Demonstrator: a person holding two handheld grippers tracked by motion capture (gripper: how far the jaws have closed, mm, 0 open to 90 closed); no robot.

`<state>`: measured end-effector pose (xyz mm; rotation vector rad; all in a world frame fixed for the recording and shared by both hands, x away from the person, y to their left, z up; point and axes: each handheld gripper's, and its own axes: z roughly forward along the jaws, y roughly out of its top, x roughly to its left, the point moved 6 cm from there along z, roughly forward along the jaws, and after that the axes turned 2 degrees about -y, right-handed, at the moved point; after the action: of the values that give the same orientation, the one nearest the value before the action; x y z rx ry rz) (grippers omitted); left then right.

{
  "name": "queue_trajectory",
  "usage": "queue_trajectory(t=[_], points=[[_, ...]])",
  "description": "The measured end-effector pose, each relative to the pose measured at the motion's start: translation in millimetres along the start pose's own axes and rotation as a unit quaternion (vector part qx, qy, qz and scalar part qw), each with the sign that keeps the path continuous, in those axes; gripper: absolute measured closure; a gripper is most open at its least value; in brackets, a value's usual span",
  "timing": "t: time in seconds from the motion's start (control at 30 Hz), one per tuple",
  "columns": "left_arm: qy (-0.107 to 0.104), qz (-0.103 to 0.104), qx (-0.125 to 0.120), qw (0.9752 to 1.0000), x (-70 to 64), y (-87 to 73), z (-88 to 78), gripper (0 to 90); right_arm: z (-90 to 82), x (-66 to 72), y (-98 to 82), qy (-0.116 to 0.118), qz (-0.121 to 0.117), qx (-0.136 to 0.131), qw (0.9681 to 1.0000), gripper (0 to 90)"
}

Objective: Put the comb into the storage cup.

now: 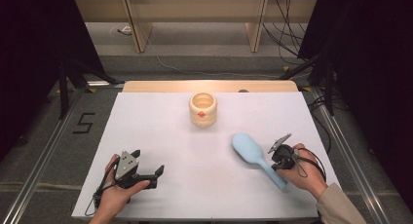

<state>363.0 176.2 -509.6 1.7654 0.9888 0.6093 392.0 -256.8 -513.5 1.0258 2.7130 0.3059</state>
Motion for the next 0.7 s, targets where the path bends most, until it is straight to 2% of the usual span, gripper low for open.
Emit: queue_trajectory(t=[0.17, 0.7], points=[[-0.001, -0.003, -0.001, 1.0, -1.0, 0.9, 1.3, 0.0, -0.1, 3.2, -0.6, -0.003, 0.001, -0.001, 1.0, 90.0], [-0.003, 0.001, 0.0, 1.0, -3.7, 0.6, 2.3, 0.0, -1.4, 7.3, -0.6, 0.009, 0.018, 0.005, 0.9998, 90.0]])
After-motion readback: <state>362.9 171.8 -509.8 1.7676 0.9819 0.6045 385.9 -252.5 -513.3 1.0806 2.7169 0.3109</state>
